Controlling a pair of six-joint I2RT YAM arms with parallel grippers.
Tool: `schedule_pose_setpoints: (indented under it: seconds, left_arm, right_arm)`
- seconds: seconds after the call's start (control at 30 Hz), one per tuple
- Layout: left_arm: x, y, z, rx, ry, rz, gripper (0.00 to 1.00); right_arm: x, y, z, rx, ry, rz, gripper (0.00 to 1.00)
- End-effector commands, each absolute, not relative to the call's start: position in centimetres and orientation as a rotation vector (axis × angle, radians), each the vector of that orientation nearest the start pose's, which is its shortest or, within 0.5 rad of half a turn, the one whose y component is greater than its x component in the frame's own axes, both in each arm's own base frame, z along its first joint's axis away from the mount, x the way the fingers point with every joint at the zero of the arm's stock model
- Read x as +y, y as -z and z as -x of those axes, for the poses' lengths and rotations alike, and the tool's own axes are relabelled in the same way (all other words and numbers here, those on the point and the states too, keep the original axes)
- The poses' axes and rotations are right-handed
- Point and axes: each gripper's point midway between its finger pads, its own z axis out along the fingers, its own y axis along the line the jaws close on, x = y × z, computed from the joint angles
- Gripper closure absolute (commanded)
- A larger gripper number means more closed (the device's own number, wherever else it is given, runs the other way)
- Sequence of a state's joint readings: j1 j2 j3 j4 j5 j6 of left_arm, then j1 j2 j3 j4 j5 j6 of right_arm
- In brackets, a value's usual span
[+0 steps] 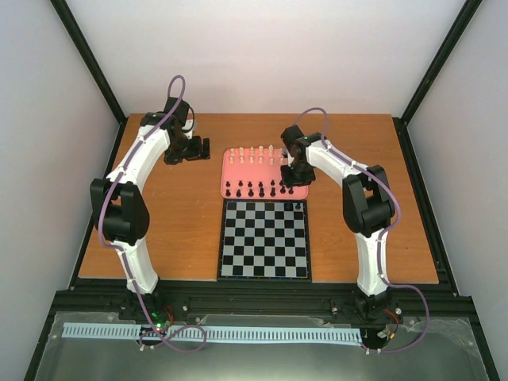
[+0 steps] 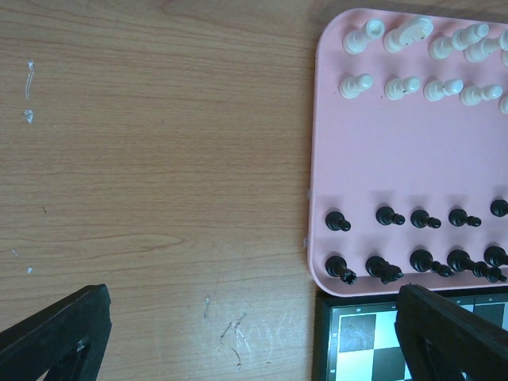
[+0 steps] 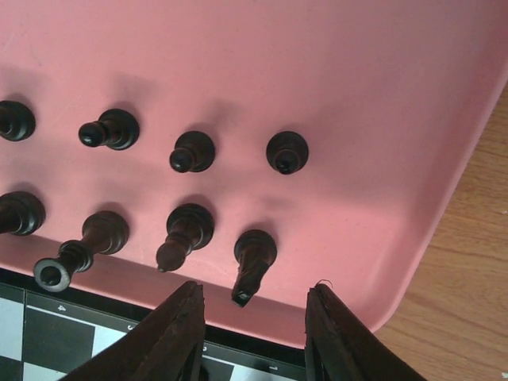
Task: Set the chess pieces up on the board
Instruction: Pick up the chess piece from the storage box.
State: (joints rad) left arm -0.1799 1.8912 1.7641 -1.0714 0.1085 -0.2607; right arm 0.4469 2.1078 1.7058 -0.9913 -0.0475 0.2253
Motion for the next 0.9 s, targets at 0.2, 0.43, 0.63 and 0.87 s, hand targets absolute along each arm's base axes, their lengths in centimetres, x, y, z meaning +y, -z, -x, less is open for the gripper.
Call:
schedule_pose_setpoints:
  seconds: [0.2, 0.43, 0.63, 0.87]
  left_arm:
    - [-9.8, -17.6, -43.3, 2.761, 0.27, 0.094, 0.0]
    - [-9.8, -17.5, -43.3, 2.765, 0.266, 0.093, 0.0]
    - [-9.8, -17.3, -43.4, 2.77, 0.265, 0.095, 0.0]
    - [-9.7, -17.5, -43.5, 2.765, 0.262, 0.095, 0.0]
  right_arm:
    - [20.7, -4.3, -40.4, 2.998, -0.215, 0.356, 0.67]
    - [20.6, -3.6, -40.7, 3.003, -0.193, 0.359, 0.71]
    - [20.6, -3.3, -41.0, 3.006, -0.18, 0.356, 0.75]
    - [20.5, -3.2, -41.0, 3.015, -0.172, 0.365, 0.87]
